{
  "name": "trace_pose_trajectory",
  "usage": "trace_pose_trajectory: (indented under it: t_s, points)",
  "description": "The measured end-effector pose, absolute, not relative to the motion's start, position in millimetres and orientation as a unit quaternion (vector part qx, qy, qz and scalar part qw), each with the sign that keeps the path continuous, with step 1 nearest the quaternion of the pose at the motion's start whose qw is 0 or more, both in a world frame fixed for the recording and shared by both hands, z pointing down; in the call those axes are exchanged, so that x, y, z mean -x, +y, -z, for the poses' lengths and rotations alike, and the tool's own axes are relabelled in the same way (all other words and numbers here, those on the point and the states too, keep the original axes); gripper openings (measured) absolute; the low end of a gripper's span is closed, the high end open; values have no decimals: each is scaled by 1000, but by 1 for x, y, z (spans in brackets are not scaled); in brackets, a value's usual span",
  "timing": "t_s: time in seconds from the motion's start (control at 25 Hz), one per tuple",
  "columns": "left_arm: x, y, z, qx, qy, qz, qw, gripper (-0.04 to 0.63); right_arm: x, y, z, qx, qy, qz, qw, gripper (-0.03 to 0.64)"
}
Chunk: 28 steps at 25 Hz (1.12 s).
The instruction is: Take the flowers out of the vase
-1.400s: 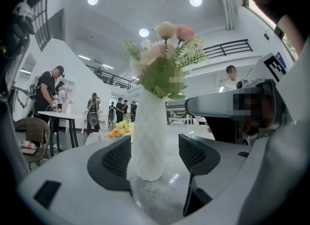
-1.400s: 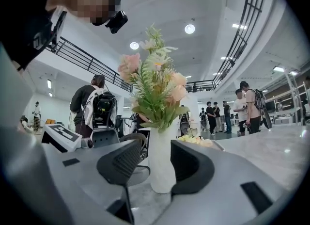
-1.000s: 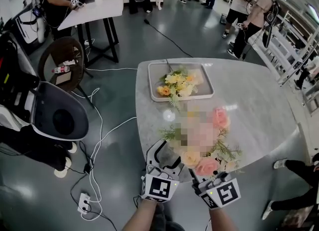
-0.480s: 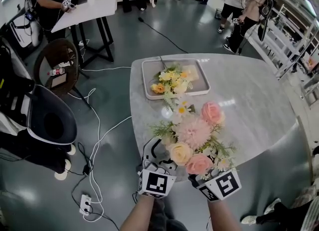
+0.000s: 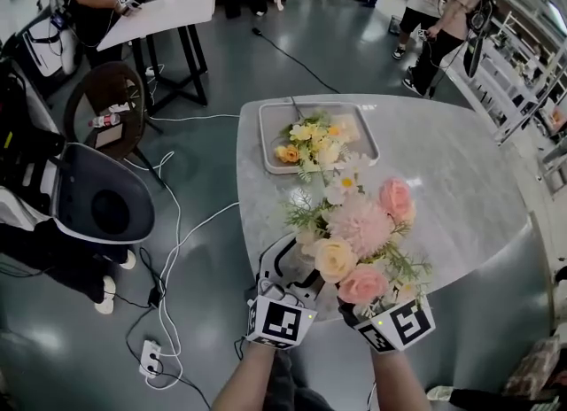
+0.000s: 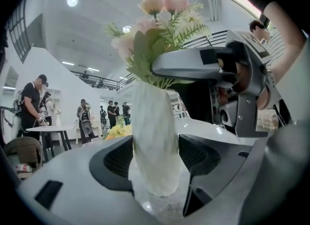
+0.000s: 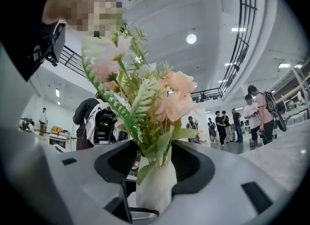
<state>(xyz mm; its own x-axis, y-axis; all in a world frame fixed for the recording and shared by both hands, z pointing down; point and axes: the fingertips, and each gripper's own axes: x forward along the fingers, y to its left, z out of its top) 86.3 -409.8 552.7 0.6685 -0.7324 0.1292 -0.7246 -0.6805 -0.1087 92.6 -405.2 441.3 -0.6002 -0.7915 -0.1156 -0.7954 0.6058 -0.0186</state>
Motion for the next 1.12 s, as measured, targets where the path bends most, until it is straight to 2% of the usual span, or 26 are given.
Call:
trace_pose_trajectory:
  t_s: [0.44, 1.12]
  points:
    - [-87, -413, -557, 912, 401, 83, 22, 304, -100, -407, -441, 435, 897, -5, 73, 167]
    - [-75, -395, -547, 917, 391, 82, 13, 304, -105, -408, -410, 440, 894, 8, 86, 166]
